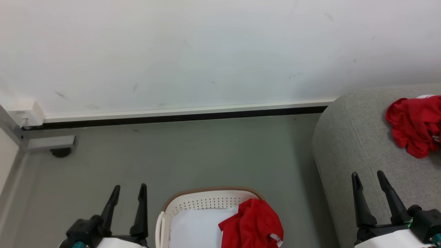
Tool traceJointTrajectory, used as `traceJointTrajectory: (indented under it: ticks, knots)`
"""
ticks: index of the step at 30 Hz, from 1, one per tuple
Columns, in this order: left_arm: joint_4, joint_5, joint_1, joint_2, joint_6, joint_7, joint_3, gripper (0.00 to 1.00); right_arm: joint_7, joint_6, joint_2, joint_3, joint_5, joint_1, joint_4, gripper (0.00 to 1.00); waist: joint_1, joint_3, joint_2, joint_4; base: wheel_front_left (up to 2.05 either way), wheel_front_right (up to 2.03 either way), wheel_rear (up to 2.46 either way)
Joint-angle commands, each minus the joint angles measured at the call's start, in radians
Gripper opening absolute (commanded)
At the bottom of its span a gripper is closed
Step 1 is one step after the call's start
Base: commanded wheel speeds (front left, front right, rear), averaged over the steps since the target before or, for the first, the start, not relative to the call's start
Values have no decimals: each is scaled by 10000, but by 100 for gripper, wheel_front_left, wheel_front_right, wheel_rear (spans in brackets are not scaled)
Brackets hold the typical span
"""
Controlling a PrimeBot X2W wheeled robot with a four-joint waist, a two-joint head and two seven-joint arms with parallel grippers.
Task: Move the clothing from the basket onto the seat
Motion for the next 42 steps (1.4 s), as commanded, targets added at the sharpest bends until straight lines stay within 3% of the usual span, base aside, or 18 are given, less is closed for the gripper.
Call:
traceJointTrajectory:
  ticks: [1,18,26,32,42]
  knots:
    - [56,106,-94,19,-34,-5,-18,100,-27,-22,12,-22,31,-160,-27,100,0,104,0,-86,0,0,0]
    - [577,556,-890,38,-250,-5,-164,100,-15,-22,245,-246,132,-784,-176,100,0,1347,0,-1092,0,0,0]
    - [1487,736,-1794,400,-330,-5,-497,100,-15,-22,372,-386,127,-1236,-403,100,0,2374,0,-1608,0,0,0]
    - [2909,741,-2930,757,-338,13,-1316,100,-15,-22,404,-546,64,-1840,-591,100,0,3241,0,-1899,0,0,0]
    - [5132,-221,-4823,1122,-328,791,-3460,100,-15,-22,488,-841,156,-2633,-1049,100,0,4520,0,-2247,0,0,0]
